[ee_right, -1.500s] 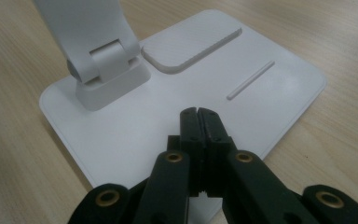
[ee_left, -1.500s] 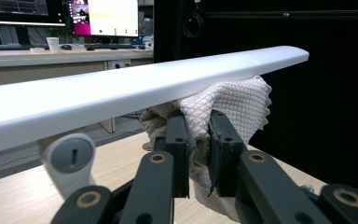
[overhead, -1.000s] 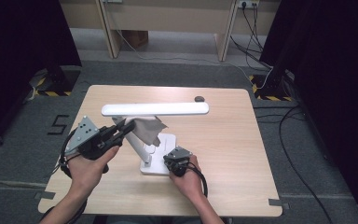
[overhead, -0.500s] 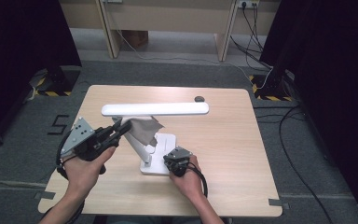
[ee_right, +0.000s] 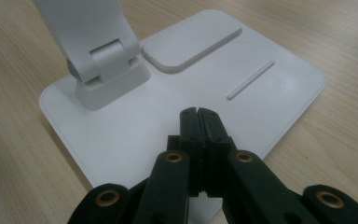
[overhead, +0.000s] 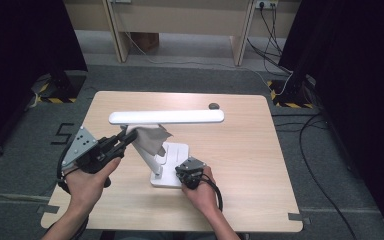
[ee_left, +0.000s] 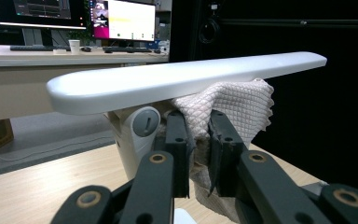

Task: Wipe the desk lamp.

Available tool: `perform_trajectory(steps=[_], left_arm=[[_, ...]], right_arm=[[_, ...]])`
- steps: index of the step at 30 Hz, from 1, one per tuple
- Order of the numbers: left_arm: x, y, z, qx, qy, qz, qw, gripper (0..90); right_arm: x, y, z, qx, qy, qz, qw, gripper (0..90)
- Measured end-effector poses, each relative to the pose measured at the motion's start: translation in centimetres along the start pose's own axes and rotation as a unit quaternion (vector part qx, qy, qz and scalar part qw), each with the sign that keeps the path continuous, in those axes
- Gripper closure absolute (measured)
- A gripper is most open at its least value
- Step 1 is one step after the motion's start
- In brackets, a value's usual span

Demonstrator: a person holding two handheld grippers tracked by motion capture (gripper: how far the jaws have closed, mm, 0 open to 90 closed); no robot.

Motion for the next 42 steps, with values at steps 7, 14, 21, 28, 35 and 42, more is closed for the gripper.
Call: perform_trajectory(steps=[7,14,21,28,35,42], left_arm=[[0.2,-0.1,0.0,0.002,0.001,0.001,1.0000,80.1],[0.4,-0.1,-0.1,0.001,0.000,0.001,1.0000,80.1],[0.7,-0.3,-0.4,0.004,-0.001,0.003,1.0000,80.1],[1.2,0.0,-1.1,0.001,-0.010,-0.008,0.9999,80.1],[3.4,-0.3,-2.0,-0.002,-0.009,-0.009,0.9999,80.0],[6.5,-2.1,-3.0,-0.001,-0.013,0.019,0.9997,80.0]], right_arm=[[0.0,0.0,0.0,0.000,0.000,0.000,1.0000,89.8],[0.0,0.0,0.0,0.000,0.000,0.000,1.0000,89.9],[0.0,0.0,0.0,0.002,0.000,-0.001,1.0000,89.9],[0.0,0.0,0.0,0.000,0.000,0.000,1.0000,89.9],[0.0,0.0,0.0,0.000,0.001,0.001,1.0000,89.9],[0.0,0.0,0.0,-0.001,0.001,0.001,1.0000,89.8]])
Point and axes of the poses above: each handheld gripper's, and its own axes: x roughly backward along the jaws, z roughly out of its top, y roughly to its right, the point moved 7 cm from there along -x, roughly forward along the jaws, and after that the axes turned 7 degrees about -x, right-handed, at the moved point
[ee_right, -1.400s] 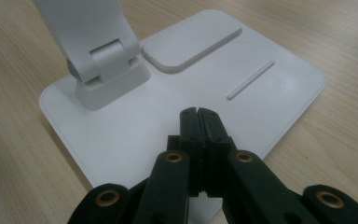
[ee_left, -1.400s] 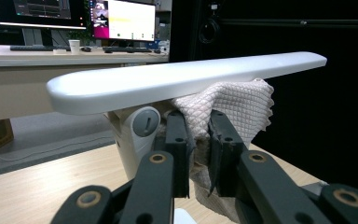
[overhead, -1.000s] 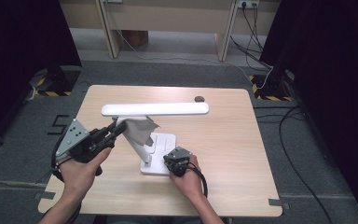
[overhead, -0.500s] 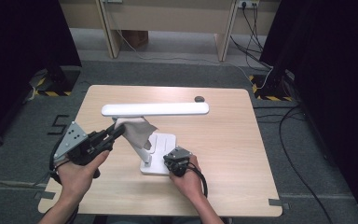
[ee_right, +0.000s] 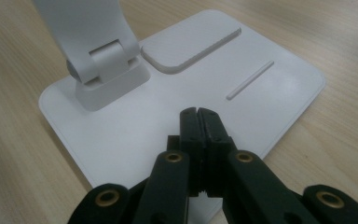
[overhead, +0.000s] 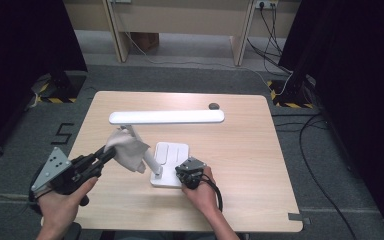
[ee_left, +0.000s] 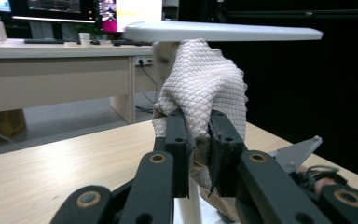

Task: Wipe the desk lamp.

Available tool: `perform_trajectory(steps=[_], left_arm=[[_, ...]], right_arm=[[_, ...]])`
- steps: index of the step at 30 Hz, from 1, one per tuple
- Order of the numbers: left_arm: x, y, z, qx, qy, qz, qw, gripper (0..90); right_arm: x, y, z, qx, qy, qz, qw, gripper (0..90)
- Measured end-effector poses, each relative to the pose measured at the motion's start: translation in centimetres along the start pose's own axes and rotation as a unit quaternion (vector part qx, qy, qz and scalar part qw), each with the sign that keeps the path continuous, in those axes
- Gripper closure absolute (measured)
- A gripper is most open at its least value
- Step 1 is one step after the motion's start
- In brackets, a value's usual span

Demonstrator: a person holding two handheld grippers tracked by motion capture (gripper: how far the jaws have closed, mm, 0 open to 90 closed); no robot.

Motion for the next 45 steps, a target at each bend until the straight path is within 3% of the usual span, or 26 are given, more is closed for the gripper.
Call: perform_trajectory(steps=[5,11,26,45], left_arm=[[0.6,-1.8,-0.7,0.003,-0.010,0.023,0.9997,80.0],[-0.4,-3.6,-0.7,0.000,-0.017,0.044,0.9989,80.0],[-3.3,-2.2,2.1,-0.018,0.002,0.015,0.9997,80.0],[-3.8,-1.1,2.2,-0.030,-0.005,-0.010,0.9995,79.8]], right_arm=[[0.0,0.0,0.0,0.002,0.000,-0.002,1.0000,89.8],[0.0,0.0,0.0,0.002,0.001,-0.003,1.0000,89.8],[0.0,0.0,0.0,-0.001,0.000,-0.002,1.0000,89.8],[0.0,0.0,0.0,0.001,-0.001,-0.001,1.0000,89.8]])
Point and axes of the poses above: each handheld gripper's, and its own axes: x roughly backward along the jaws, z roughly out of its top, y roughly to its right, the point moved 7 cm from there along -x, roughly forward along the jaws, and after that the axes turned 7 degrees about -x, right-handed, at the moved point
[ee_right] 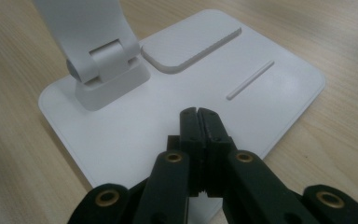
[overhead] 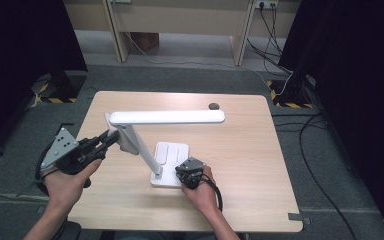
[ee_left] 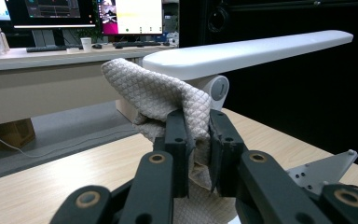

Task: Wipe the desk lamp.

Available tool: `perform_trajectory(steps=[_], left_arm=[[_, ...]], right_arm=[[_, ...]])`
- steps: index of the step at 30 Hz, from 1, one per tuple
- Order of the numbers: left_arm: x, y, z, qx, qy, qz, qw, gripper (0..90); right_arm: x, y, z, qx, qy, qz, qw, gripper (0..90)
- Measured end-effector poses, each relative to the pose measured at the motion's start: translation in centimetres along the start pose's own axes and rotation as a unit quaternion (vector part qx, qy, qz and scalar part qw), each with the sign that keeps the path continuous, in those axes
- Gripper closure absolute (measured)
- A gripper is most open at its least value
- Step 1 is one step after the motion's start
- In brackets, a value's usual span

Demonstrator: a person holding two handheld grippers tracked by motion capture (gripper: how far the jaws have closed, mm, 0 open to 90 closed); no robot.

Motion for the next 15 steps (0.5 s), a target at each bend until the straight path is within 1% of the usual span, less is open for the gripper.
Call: perform_trajectory(steps=[7,15], left_arm=[[-0.10,0.01,0.10,-0.004,-0.002,-0.001,1.0000,79.7],[-0.13,0.19,-0.01,-0.003,-0.003,-0.002,1.0000,79.6]], right_arm=[[-0.01,0.02,0.02,0.001,0.000,-0.001,1.0000,89.8],[-0.03,0.02,0.03,0.001,0.000,-0.001,1.0000,89.8]])
Point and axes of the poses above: each handheld gripper's, and its own axes: x roughly backward along the jaws, z roughly out of its top, y roughly to its right, the point moved 7 cm from there along -x, roughly forward along the jaws, and after that the axes turned 7 degrees about -x, right-handed, at the moved point
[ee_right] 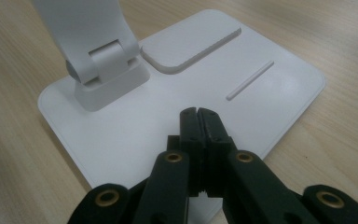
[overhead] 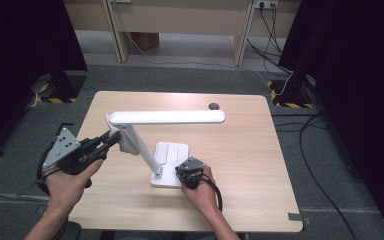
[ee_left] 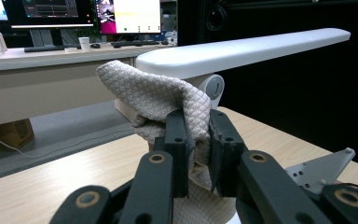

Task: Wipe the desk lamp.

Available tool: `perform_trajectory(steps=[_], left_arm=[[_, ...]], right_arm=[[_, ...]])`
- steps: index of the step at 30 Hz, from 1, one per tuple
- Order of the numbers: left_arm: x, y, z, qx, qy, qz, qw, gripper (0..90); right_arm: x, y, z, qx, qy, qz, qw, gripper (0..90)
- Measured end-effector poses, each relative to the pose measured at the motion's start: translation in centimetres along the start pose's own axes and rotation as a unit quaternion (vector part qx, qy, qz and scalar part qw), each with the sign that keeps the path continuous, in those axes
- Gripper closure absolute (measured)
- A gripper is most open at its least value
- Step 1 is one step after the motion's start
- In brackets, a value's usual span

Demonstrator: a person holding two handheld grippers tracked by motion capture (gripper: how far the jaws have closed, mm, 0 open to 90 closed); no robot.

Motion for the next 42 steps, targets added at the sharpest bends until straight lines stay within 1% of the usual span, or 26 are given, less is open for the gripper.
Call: perform_trajectory(steps=[9,13,18,23,36,42], left_arm=[[-0.12,-0.02,0.09,-0.002,-0.002,-0.001,1.0000,79.6],[-0.13,0.01,0.20,-0.008,-0.004,0.001,1.0000,79.6],[-0.09,0.02,0.15,-0.005,-0.001,0.001,1.0000,79.6],[-0.18,0.14,-0.20,-0.001,-0.005,-0.002,1.0000,79.6],[-0.25,0.26,-0.22,0.004,-0.002,-0.003,1.0000,79.6],[-0.34,0.39,-0.35,0.009,0.002,-0.004,1.0000,79.5]], right_arm=[[0.00,-0.02,0.02,0.001,-0.002,0.000,1.0000,89.9],[0.00,-0.02,0.03,0.002,-0.003,0.000,1.0000,89.9],[0.01,-0.02,0.03,0.003,-0.003,-0.001,1.0000,89.9],[0.01,-0.03,0.02,0.003,-0.002,-0.001,1.0000,89.9],[0.01,-0.03,0.03,0.001,-0.003,-0.001,1.0000,89.8],[-0.02,-0.04,0.12,0.006,-0.007,-0.003,1.0000,89.9]])
Point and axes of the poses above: each handheld gripper's, and its own axes: x roughly backward along the jaws, z roughly out of its top, y roughly to its right, the point moved 7 cm from there along -x, roughly forward along the jaws, and after that the axes turned 7 degrees about -x, right-handed, at the moved point
